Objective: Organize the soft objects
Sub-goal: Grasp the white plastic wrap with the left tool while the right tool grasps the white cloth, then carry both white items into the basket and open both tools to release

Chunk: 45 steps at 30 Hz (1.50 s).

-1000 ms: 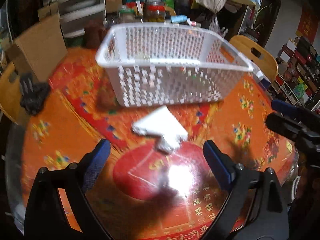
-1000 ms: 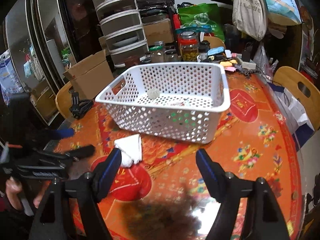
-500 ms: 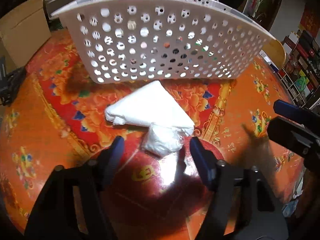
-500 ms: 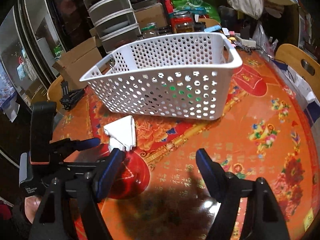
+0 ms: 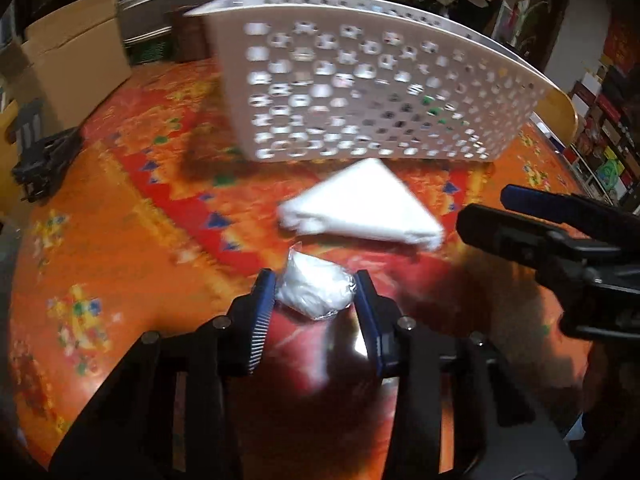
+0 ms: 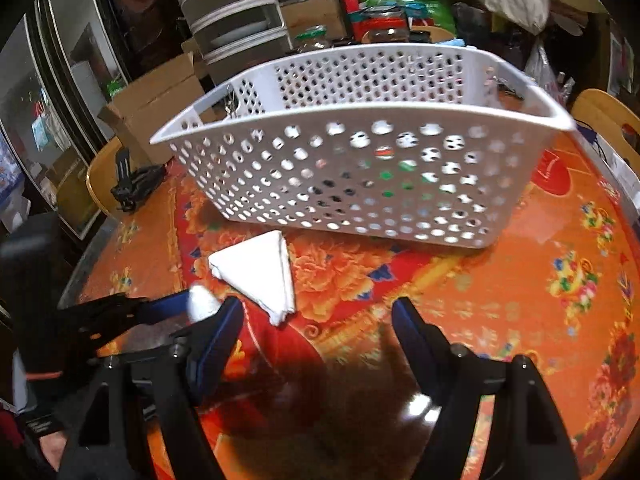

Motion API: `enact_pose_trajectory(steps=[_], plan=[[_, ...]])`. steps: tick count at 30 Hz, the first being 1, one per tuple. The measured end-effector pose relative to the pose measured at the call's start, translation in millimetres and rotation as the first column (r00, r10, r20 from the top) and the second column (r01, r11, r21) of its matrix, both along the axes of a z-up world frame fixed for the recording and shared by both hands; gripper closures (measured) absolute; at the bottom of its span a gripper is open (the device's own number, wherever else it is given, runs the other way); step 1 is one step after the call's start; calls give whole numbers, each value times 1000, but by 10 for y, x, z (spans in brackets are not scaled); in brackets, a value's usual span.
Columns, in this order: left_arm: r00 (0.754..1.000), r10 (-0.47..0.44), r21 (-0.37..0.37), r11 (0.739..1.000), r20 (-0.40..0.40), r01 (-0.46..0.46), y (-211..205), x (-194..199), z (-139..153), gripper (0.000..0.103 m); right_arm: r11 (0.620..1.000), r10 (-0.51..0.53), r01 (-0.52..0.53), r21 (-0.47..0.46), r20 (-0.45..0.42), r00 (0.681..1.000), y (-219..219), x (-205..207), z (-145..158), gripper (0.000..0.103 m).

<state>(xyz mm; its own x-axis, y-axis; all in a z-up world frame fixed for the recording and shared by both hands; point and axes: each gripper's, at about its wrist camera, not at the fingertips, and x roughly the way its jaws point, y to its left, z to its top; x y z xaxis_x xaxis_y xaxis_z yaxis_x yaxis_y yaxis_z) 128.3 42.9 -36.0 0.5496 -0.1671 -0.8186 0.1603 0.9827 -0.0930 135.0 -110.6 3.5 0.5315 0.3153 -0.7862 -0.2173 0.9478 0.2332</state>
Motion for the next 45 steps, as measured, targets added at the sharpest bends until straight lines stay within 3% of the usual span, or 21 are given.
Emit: enact_pose_trajectory(steps=[8, 22, 33, 45], plan=[[996, 83, -23, 996, 20, -83, 534, -133, 29, 65, 990, 80, -78, -118, 12, 997, 504, 175, -129, 27], [992, 124, -86, 989, 12, -122, 826, -170, -67, 65, 958, 142, -138, -250, -4, 990, 876, 314, -328, 57], [993, 119, -101, 988, 19, -116, 798, -203, -93, 65, 956, 168, -153, -252, 40, 985, 814, 164, -254, 80], [998, 42, -96, 995, 44, -38, 399, -323, -30, 65, 979, 74, -57, -194, 82, 994, 239, -353, -148, 81]])
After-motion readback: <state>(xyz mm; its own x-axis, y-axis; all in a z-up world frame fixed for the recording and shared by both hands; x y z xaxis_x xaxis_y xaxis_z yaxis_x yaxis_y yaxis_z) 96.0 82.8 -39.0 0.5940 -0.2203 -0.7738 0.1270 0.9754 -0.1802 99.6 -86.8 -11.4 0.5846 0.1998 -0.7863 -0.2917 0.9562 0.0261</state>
